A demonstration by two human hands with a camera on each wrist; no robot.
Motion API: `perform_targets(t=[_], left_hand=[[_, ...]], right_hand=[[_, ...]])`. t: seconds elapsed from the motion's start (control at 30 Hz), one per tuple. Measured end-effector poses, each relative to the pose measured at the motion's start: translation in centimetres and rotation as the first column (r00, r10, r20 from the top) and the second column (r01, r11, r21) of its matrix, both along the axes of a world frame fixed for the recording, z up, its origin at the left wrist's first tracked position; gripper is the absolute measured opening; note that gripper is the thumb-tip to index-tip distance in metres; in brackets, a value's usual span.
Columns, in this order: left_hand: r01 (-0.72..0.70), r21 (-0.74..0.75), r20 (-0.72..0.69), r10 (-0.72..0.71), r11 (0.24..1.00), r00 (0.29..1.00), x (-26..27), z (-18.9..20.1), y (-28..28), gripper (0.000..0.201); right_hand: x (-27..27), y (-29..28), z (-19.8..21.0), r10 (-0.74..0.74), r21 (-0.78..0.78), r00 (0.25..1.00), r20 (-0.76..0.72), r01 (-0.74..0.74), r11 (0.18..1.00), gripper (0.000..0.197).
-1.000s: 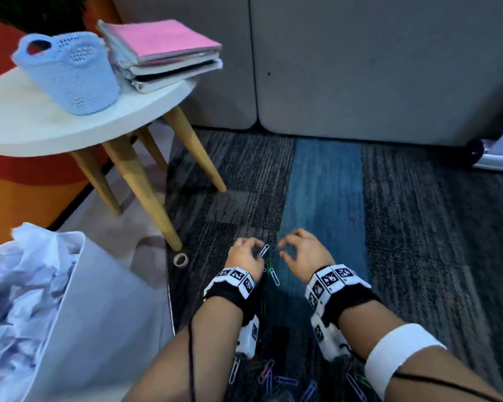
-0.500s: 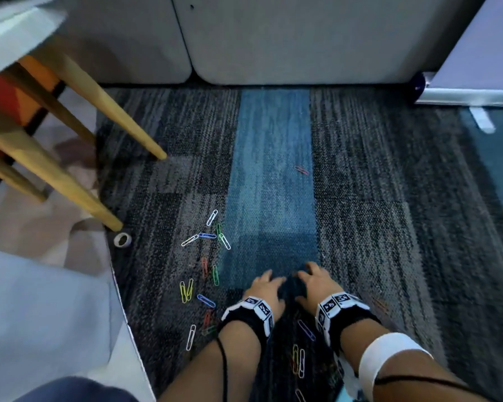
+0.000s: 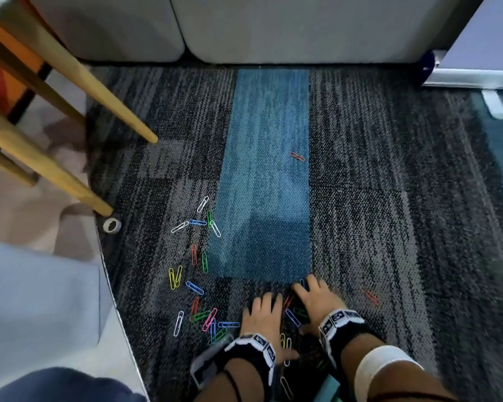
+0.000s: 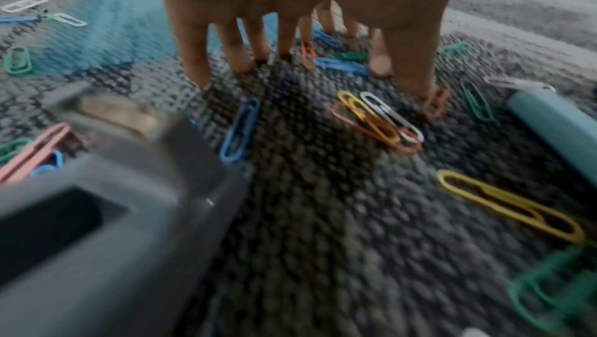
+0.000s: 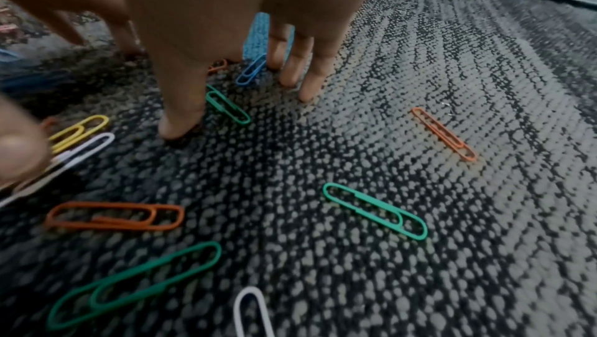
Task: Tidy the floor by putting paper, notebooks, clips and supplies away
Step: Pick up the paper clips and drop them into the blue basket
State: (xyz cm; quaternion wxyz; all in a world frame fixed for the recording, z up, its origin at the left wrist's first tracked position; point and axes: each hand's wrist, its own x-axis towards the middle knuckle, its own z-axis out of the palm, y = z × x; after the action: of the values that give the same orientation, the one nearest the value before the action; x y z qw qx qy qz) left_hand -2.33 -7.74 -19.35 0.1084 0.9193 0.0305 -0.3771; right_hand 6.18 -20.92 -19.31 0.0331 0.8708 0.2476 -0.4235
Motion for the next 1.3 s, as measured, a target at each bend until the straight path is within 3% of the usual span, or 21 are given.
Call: perform_targets(t=[0.13, 0.33, 0.43, 0.5, 0.57, 0.7, 0.8, 0.97, 1.3], left_hand=[[-0.028, 0.05, -0.026, 0.029, 0.998, 0.999, -0.3, -0.1, -1.2, 0.12], [-0.139, -0.036, -0.156, 0.132, 0.99, 0.979, 1.5, 0.1, -0.6, 0.083], [-0.22, -0.033, -0.162, 0.212, 0.975, 0.964, 1.4, -0.1, -0.7, 0.069], [-0.349, 0.007, -0.161, 0.346, 0.937, 0.924, 1.2, -0.2, -0.7, 0.068], [-0.43, 0.029, -0.206, 0.426, 0.903, 0.881, 1.3, -0.1, -0.5, 0.071], [-0.368, 0.014, -0.246, 0.36, 0.93, 0.9, 1.7, -0.2, -0.4, 0.057], [-0.266, 0.001, -0.249, 0.258, 0.964, 0.934, 1.8, -0.2, -0.7, 0.043], [-0.236, -0.038, -0.254, 0.219, 0.971, 0.942, 2.0, -0.6, -0.3, 0.039], [-0.26, -0.086, -0.211, 0.237, 0.962, 0.948, 1.5, -1.2, 0.8, 0.043]], right_hand=[[1.3, -0.4, 0.0, -0.025, 0.07, 0.998, -0.057, 0.028, 0.997, 0.072], [2.1, -0.9, -0.8, -0.103, 0.255, 0.993, -0.056, 0.114, 0.96, 0.043], [2.1, -0.7, -0.6, -0.105, 0.23, 0.993, -0.06, 0.116, 0.966, 0.058], [1.8, -0.2, -0.6, -0.069, 0.177, 0.997, -0.046, 0.076, 0.981, 0.079], [1.6, 0.6, -0.4, -0.038, 0.126, 0.998, -0.044, 0.043, 0.991, 0.083], [2.2, 1.4, -0.3, -0.031, 0.144, 0.998, -0.053, 0.039, 0.989, 0.06], [2.4, 1.4, -0.3, -0.046, 0.175, 0.997, -0.064, 0.056, 0.983, 0.054], [2.5, 1.3, -0.3, -0.026, 0.228, 0.998, -0.05, 0.037, 0.973, 0.026], [2.1, 1.0, -1.0, 0.18, 0.188, 0.984, -0.018, -0.173, 0.967, 0.028]])
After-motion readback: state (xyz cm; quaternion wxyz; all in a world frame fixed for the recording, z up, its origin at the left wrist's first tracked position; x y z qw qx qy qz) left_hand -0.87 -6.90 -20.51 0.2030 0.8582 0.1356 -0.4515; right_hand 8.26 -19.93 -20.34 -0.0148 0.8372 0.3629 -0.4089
